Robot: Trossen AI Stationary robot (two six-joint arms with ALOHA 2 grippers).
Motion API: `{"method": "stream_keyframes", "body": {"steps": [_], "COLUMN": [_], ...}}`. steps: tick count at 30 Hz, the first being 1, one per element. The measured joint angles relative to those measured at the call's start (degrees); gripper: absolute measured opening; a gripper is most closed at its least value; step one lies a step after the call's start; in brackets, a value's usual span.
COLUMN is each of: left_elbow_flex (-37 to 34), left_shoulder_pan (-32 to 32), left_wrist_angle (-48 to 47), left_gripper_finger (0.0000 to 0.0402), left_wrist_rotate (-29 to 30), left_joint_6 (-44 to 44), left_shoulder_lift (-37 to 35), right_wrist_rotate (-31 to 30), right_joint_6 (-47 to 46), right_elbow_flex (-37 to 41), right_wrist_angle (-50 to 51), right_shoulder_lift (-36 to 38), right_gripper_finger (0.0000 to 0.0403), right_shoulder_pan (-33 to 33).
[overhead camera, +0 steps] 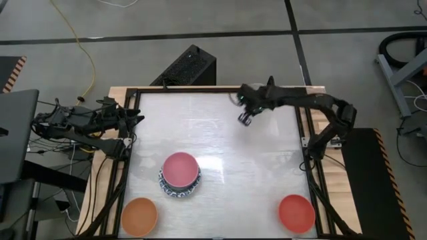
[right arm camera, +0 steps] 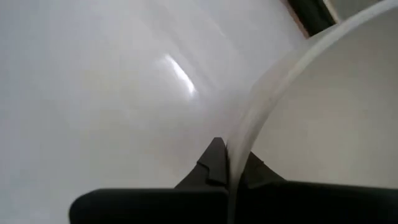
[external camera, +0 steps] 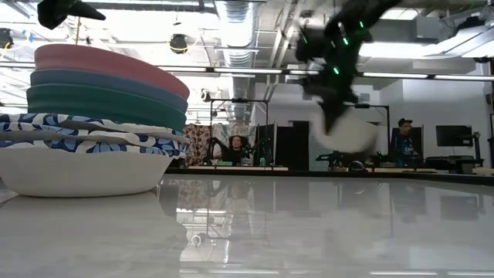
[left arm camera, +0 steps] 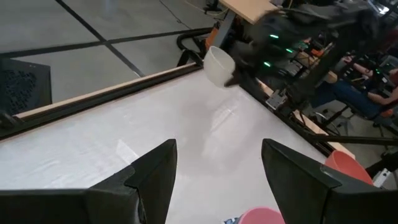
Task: Nest bowls inside each other
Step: Stack the white bowl on top of the pink bowl
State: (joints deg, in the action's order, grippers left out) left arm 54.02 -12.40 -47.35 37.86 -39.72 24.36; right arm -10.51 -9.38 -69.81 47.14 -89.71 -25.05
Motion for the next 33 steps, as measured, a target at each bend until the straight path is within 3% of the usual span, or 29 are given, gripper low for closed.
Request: {"method": "stream_keyframes", "body": {"steps": [11,17,26,33], "left_elbow_flex": [0.0,0.0,0.0,0.0], "left_shoulder_pan": [0.0,0.0,0.0,0.0], "left_wrist_angle": [0.1,0.1,0.1,0.1], "left_gripper_finger": [0.0224,0.0224,0.0224,0.0224], "left_wrist_rotate": [1.6,1.9,3.1,3.2], "left_joint_6": [-0.3,-0.4,-1.5,-2.2], "left_shoulder_lift": [0.0,0.0,0.0,0.0], "right_wrist_rotate": [2.1,12.0,16.2,16.8], "right_joint_6": [41.0,58.5,60.5,62.9], "right_elbow_flex": [-11.6,-13.1,-13.6,-23.4], "right_wrist_angle": [-14.1,-21.2,-31.6,-26.8], "right_shoulder_lift": [-0.7,-0.7,-4.2,-14.2], "right_gripper_finger": [0.0005,0.0005,0.0005,0.0005], "right_shoulder_pan": [19.9,25.4,30.8,33.2]}}
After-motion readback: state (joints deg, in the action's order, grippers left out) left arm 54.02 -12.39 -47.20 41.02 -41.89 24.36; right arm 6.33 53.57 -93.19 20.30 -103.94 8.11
